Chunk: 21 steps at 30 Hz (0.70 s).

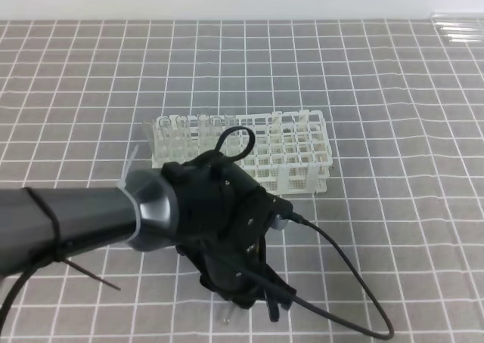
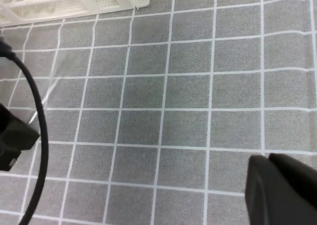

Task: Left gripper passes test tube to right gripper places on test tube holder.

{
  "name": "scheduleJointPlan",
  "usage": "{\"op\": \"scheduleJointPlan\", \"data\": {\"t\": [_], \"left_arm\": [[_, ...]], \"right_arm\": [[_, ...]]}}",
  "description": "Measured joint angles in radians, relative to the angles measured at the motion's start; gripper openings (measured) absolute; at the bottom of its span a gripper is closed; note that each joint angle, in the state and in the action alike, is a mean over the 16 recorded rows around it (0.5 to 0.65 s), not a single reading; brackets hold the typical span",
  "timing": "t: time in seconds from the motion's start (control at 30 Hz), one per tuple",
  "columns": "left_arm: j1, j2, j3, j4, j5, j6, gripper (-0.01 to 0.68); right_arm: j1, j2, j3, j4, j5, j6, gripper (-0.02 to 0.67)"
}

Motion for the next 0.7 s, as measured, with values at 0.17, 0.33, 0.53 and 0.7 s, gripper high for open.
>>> {"op": "scheduleJointPlan", "data": {"t": [0.17,0.33,0.53,0.7], "left_arm": [[0.000,0.004,-0.009,0.003,0.013,0.027,0.129],[0.000,0.004,-0.014,0.004,0.024,0.068,0.090],[0.000,-0.005,-0.026,-0.001,0.046,0.124,0.067],[0.000,-0.045,-0.043,-0.022,0.054,0.180,0.070]], "right_arm": [[0.000,0.000,0.000,0.000,0.000,-0.001,-0.013],[0.000,0.000,0.000,0.000,0.000,-0.001,-0.013],[0.000,0.000,0.000,0.000,0.005,-0.007,-0.013],[0.000,0.000,0.000,0.004,0.013,-0.015,-0.013]]}}
